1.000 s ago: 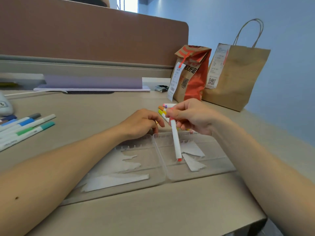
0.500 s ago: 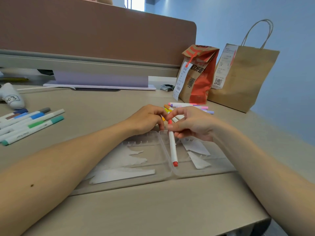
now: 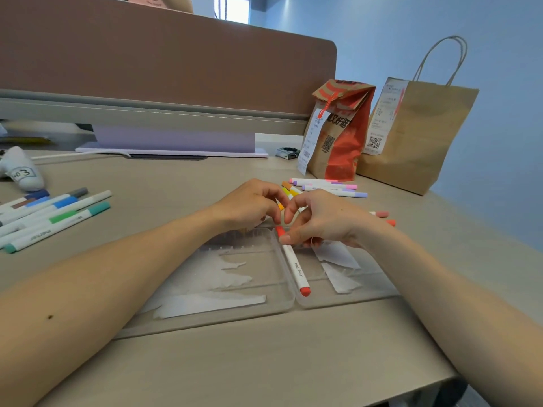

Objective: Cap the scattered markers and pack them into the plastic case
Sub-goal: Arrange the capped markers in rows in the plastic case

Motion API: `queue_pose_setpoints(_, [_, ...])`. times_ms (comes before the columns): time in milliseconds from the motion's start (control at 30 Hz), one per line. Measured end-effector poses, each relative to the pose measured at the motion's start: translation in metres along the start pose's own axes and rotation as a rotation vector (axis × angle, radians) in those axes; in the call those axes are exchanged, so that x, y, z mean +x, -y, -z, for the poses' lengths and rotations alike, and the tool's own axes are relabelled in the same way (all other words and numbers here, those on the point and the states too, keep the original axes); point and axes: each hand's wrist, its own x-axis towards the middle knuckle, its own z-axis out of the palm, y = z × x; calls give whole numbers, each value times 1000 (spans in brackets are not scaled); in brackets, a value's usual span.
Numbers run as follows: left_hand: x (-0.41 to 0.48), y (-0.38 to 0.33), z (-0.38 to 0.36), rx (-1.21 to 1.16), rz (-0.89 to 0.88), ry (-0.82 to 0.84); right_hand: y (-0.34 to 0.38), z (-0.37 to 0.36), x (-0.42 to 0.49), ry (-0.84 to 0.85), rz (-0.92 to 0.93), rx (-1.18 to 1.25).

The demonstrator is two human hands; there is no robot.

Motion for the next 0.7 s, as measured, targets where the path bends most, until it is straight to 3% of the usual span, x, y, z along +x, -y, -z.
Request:
queue_pose_setpoints(200, [-6, -10, 16, 36, 15, 156, -4, 12, -2, -12, 7, -114])
queue_pose_setpoints(367, [-10, -13, 20, 247, 69, 289, -10, 42, -5, -185, 14, -2])
queue_pose_setpoints(500, [-10, -13, 18, 251, 70, 311, -22, 64, -10, -304, -22, 46])
queue_pose_setpoints(700, [-11, -14, 14, 277, 60, 305, -37, 82, -12, -341, -65, 53])
